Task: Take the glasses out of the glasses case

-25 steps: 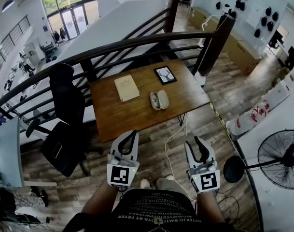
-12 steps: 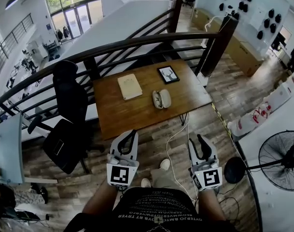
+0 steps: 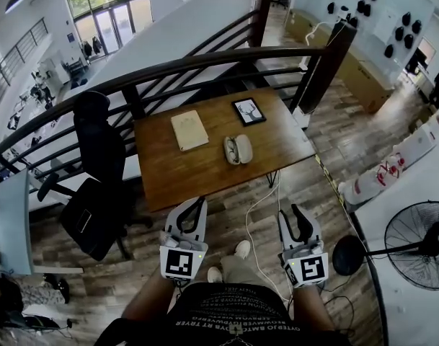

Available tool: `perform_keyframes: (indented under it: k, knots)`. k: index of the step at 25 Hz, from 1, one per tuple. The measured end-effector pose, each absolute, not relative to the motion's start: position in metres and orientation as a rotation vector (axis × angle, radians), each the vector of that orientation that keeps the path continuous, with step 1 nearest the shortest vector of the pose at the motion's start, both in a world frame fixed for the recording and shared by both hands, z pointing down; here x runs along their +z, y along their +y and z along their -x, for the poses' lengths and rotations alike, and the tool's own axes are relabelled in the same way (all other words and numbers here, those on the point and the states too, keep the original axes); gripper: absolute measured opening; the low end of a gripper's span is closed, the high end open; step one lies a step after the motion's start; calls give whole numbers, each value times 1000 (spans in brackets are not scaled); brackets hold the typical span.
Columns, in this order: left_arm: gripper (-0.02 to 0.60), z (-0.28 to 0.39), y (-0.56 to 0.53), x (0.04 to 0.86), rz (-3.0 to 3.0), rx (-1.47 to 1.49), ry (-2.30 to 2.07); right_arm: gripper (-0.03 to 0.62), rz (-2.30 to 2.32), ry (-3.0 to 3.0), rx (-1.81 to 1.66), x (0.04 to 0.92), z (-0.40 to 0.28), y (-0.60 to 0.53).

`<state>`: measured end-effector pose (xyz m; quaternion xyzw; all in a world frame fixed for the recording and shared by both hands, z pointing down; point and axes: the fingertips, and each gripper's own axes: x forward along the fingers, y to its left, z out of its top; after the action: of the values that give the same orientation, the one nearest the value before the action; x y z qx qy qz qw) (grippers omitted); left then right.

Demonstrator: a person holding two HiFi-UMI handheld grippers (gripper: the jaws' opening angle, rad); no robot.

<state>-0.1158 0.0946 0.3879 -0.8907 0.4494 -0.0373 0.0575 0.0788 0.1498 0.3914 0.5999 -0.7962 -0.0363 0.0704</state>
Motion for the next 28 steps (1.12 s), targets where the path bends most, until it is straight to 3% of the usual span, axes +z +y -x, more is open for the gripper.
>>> perform_keyframes:
  k: [28]
  knots:
    - [29, 64, -35, 409, 2712, -142, 1445, 120, -1688, -2447, -27, 418, -126, 8]
